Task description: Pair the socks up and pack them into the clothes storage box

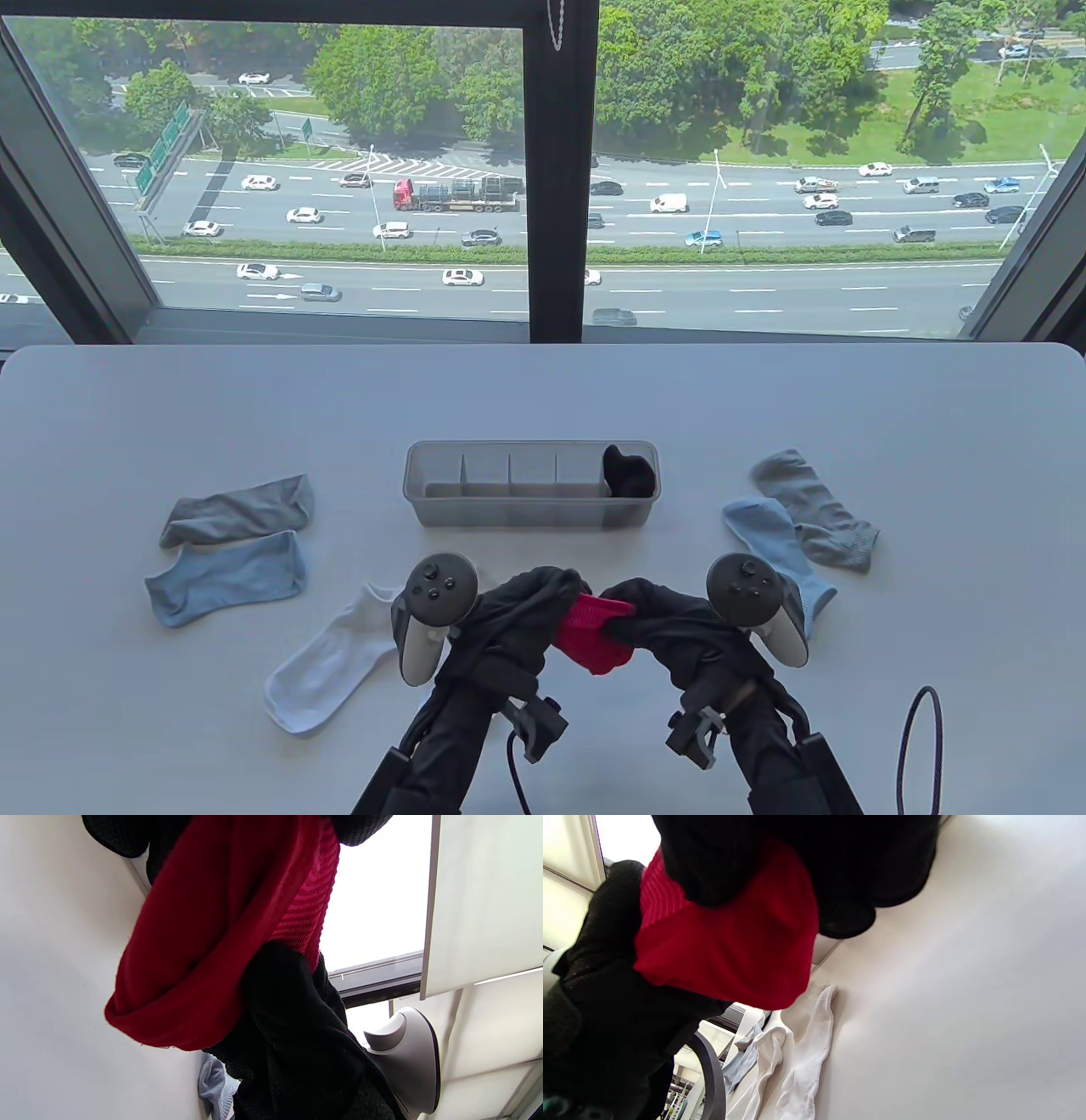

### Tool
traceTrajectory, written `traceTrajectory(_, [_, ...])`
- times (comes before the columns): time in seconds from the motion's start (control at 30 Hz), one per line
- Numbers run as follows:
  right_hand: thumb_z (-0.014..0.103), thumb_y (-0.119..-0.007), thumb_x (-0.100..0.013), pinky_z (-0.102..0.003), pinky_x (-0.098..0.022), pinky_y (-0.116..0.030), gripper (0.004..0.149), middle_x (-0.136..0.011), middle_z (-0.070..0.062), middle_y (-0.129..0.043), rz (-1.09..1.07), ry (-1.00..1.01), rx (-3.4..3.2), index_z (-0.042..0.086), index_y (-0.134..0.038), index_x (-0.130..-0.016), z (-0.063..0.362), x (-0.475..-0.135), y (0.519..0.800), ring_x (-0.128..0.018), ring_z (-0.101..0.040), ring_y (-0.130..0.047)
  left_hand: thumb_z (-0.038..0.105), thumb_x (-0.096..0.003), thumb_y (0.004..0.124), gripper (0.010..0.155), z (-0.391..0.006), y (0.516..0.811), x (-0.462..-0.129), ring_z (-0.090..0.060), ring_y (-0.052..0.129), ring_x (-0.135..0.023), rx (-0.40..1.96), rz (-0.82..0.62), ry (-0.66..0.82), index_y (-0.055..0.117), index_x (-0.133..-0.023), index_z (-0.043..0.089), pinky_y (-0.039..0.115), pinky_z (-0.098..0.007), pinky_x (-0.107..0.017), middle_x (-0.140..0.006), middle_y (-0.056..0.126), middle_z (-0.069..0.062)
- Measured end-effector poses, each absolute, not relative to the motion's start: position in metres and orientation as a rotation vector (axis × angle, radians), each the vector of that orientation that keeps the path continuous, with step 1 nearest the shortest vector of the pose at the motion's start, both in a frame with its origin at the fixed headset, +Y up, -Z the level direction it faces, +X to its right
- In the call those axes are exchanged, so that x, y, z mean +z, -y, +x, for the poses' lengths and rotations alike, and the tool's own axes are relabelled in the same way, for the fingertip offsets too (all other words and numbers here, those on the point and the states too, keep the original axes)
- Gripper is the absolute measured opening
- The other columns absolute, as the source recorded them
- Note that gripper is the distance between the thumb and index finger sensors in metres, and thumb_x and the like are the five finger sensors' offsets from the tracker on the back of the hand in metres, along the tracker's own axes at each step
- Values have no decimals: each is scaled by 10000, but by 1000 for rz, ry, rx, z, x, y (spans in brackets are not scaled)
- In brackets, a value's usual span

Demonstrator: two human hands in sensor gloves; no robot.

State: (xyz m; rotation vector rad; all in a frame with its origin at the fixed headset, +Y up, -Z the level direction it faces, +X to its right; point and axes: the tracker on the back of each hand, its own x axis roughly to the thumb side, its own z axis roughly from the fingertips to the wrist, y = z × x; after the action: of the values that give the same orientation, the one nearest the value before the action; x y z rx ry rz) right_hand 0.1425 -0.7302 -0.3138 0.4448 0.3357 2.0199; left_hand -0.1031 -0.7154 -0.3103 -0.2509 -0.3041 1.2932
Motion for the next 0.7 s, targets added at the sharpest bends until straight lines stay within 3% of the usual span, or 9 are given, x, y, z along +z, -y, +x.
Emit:
traceTrajectory(0.03, [344, -799, -518, -472, -596, -808, 423, -780, -80, -949, 425, -302, 2051, 207, -754, -916, 147, -314, 730, -703, -262, -961, 384, -599, 637, 512, -101, 715, -312, -512, 814, -900, 1242, -320, 356, 722, -1037, 134, 628, -680, -684, -1058, 760, -264])
traceTrajectory(0.07, [352, -797, -520, -464, -592, -814, 425, -774, -72, -953, 415, -288, 2055, 207, -753, -917, 148, -314, 730, -696, -253, -968, 432, -585, 665, 664, -100, 715, -313, -520, 770, -947, 1197, -403, 389, 498, -1146, 120, 615, -670, -702, -1096, 704, -276])
traceTrajectory(0.1, [355, -800, -520, -464, -592, -814, 426, -771, -75, -958, 395, -273, 2046, 203, -757, -915, 151, -314, 729, -693, -254, -971, 382, -587, 680, 645, -97, 714, -313, -500, 755, -969, 1162, -479, 414, 502, -1131, 84, 604, -659, -721, -1103, 692, -254])
traceTrajectory(0.17, [370, -796, -520, -469, -589, -815, 444, -772, -81, -963, 399, -285, 2022, 185, -760, -922, 153, -315, 730, -695, -264, -974, 271, -573, 697, 508, -93, 710, -312, -455, 896, -859, 1124, -314, 380, 661, -1047, 93, 706, -618, -674, -992, 841, -224])
traceTrajectory(0.27, [382, -763, -539, -509, -612, -778, 480, -828, -136, -944, 361, -237, 2001, 147, -756, -958, 161, -316, 726, -754, -328, -937, 267, -585, 690, 480, -94, 696, -310, -440, 928, -829, 1030, -253, 363, 696, -1036, 101, 723, -607, -664, -956, 885, -223])
traceTrajectory(0.33, [342, -712, -582, -527, -647, -739, 415, -888, -156, -914, 239, -82, 2087, 155, -767, -948, 173, -315, 716, -822, -365, -889, 283, -591, 690, 482, -99, 684, -307, -433, 945, -811, 938, -77, 257, 709, -1034, 94, 729, -599, -661, -930, 911, -227])
traceTrajectory(0.43, [337, -664, -608, -600, -725, -571, 489, -1057, -221, -748, 213, 75, 2330, 125, -644, -1048, 185, -308, 700, -1004, -459, -620, 309, -601, 674, 496, -99, 665, -314, -419, 914, -855, 823, 143, 139, 666, -1059, 120, 705, -591, -684, -969, 883, -207])
traceTrajectory(0.57, [368, -620, -618, -631, -755, -403, 581, -1174, -255, -510, 284, 64, 2696, 98, -497, -1118, 184, -298, 696, -1068, -487, -387, 322, -612, 652, 501, -73, 646, -349, -415, 826, -949, 638, 183, 71, 551, -1097, 244, 649, -597, -731, -1027, 838, -157])
traceTrajectory(0.7, [378, -606, -618, -642, -752, -316, 625, -1195, -270, -397, 312, -17, 2774, 73, -432, -1135, 178, -298, 707, -1069, -495, -268, 349, -609, 649, 510, -48, 643, -385, -376, 779, -1004, 433, 235, 29, 459, -1076, 279, 617, -587, -762, -1039, 824, -87])
